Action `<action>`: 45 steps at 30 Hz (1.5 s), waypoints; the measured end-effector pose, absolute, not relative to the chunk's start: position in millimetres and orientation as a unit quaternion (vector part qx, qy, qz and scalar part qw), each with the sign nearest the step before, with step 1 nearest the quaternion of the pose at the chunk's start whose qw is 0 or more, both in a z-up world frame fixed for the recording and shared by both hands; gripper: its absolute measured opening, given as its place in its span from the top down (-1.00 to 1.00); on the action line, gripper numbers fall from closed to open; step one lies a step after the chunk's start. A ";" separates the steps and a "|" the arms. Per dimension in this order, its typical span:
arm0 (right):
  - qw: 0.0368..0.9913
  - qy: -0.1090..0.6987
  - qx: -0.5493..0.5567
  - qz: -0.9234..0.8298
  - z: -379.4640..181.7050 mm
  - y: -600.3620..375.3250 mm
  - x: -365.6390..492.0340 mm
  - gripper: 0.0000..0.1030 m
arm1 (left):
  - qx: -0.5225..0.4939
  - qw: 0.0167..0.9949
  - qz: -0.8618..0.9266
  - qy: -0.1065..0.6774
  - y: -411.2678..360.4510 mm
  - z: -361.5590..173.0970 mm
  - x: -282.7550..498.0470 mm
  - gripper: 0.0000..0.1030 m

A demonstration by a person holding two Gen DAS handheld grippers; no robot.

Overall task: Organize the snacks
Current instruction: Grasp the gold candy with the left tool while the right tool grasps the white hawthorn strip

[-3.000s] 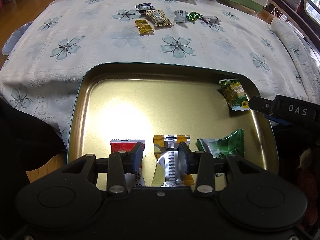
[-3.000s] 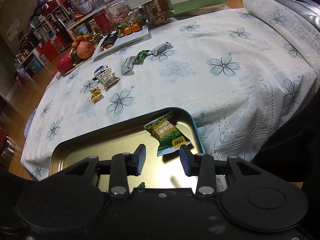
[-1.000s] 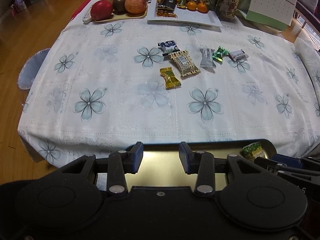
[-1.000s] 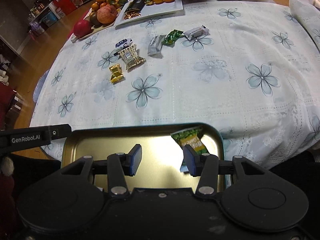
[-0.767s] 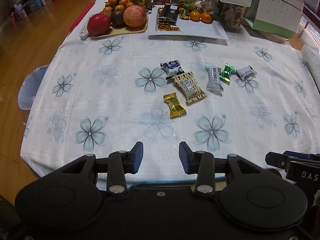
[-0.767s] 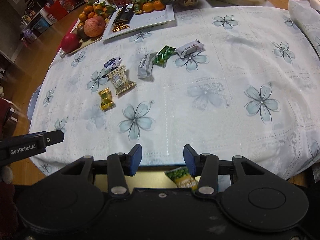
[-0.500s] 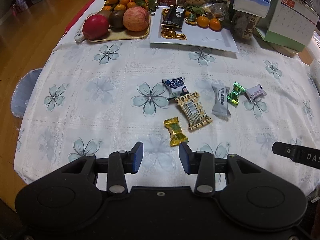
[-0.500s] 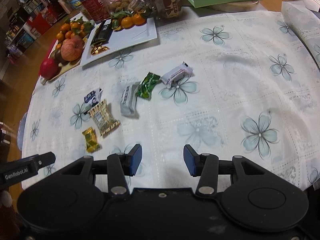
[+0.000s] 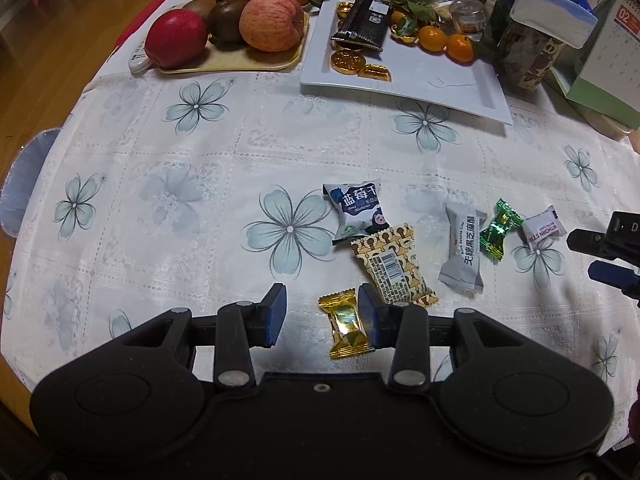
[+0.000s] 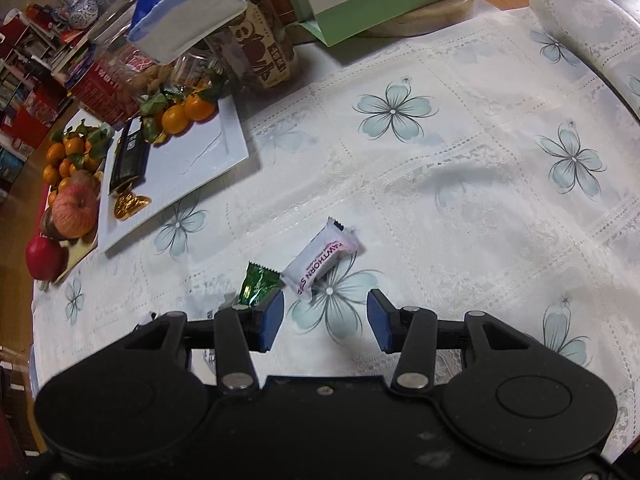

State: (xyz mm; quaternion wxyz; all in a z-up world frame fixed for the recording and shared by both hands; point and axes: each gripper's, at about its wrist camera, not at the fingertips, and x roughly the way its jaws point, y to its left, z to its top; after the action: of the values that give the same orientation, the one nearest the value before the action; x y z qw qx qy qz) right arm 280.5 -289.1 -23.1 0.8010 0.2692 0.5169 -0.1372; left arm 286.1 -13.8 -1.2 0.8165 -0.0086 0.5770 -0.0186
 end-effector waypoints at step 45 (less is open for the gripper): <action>0.794 0.561 0.195 -0.126 -62.2 -253.9 315.4 0.56 | -0.085 0.770 -0.024 0.632 -1.4 -24.6 302.6 0.06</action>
State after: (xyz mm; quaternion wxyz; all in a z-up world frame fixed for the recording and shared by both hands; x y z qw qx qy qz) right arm 315.4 -253.9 -62.2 0.7943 0.1947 0.5614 -0.1262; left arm 302.6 -1.4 -24.6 0.7701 -0.0845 0.6318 -0.0244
